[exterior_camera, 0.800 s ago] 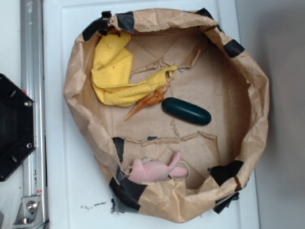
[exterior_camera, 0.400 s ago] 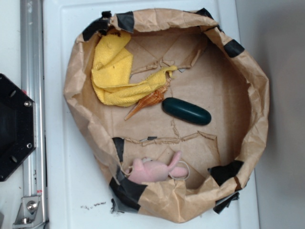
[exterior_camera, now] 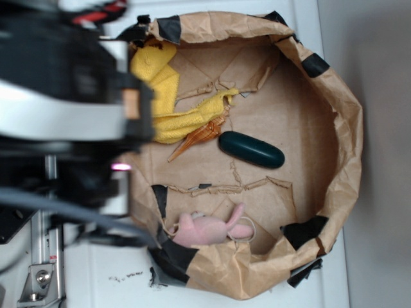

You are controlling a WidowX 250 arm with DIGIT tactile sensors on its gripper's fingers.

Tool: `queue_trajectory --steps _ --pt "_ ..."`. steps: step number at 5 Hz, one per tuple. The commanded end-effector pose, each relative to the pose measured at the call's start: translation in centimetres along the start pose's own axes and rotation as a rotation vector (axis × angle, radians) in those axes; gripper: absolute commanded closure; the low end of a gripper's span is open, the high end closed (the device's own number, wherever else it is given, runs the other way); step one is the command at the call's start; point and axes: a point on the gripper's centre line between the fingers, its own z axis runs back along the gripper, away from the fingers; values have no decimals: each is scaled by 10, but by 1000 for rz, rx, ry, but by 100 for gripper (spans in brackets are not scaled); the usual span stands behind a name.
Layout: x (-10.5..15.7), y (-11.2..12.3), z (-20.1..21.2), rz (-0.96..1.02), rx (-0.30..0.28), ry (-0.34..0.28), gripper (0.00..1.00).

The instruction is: Grab the yellow cloth.

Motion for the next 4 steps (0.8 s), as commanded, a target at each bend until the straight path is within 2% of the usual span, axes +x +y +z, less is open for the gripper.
queue_trajectory --steps 1,2,3,4 --pt "24 13 -96 -153 -5 173 0" --pt "4 34 -126 -146 -27 291 0" --pt "-21 53 -136 -149 11 356 0" --pt "-42 79 -153 -124 -9 305 0"
